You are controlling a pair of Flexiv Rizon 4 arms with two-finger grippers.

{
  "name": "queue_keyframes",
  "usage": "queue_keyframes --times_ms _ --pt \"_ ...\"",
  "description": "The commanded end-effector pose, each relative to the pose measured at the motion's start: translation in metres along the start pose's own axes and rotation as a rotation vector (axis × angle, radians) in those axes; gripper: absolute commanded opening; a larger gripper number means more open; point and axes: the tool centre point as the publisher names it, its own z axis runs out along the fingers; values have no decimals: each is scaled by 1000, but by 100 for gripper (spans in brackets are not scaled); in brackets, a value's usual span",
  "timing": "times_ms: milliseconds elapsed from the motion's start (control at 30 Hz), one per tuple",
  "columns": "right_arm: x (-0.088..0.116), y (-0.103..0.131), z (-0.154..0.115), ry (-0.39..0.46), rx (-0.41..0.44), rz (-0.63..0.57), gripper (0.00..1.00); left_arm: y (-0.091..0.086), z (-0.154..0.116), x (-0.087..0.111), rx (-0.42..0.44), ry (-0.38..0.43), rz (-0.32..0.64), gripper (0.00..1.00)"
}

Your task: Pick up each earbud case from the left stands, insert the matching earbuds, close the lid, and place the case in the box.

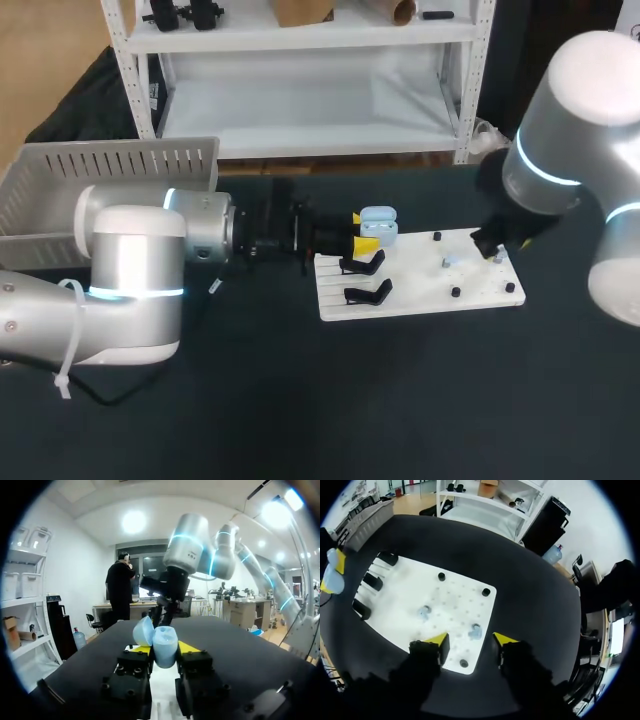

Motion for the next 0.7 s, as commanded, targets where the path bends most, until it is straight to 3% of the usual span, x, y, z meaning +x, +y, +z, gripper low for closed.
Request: queue_keyframes --times_ms 33,700 --pt "-1 0 8 5 9 9 49 -1 0 0 -5 -2 1 0" --pt "8 -5 19 14 32 44 39 -1 0 0 -5 -2 1 0"
